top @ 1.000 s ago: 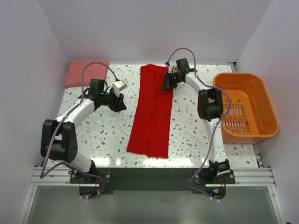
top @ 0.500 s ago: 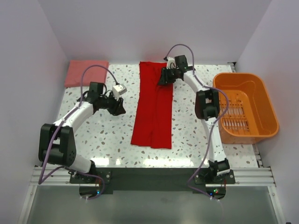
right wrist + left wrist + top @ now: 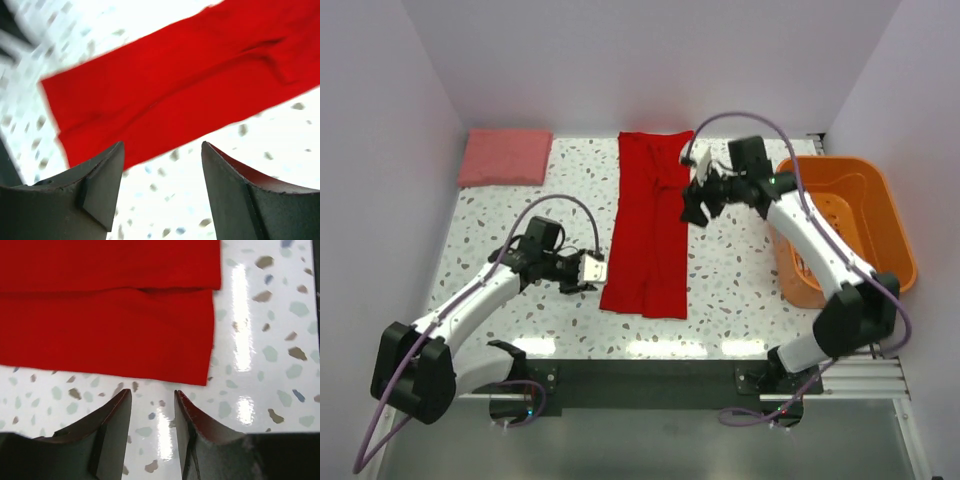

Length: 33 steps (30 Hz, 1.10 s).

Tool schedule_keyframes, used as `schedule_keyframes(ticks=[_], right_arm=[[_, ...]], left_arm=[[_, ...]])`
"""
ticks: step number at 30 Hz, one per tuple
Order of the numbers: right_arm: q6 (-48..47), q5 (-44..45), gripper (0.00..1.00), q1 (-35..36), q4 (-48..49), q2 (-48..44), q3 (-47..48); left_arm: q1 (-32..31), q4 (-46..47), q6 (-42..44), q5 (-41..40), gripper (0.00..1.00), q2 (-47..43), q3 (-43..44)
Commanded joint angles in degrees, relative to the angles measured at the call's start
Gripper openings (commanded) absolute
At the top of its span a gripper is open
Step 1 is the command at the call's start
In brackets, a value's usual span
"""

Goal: Fold and stack the t-shirts
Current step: Fold the tshirt

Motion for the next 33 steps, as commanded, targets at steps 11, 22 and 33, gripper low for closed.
schedule_keyframes(ticks=[11, 22, 33], right_arm=[[-16.8, 10.3, 0.62, 22.4, 9.9, -25.1, -45.4], [-21.7, 12.5, 0.62, 27.0, 14.4, -19.6, -48.2], [-25.2, 14.0, 0.56, 28.9, 15.9, -13.8, -47.8]], left_arm=[[-12.0, 4.0, 19.1, -1.5, 0.45, -2.6, -13.5], [-12.9, 9.6, 17.9, -3.7, 0.46, 4.2, -13.6], [-12.7, 9.9, 16.3, -4.9, 0.46, 7.9, -9.3]])
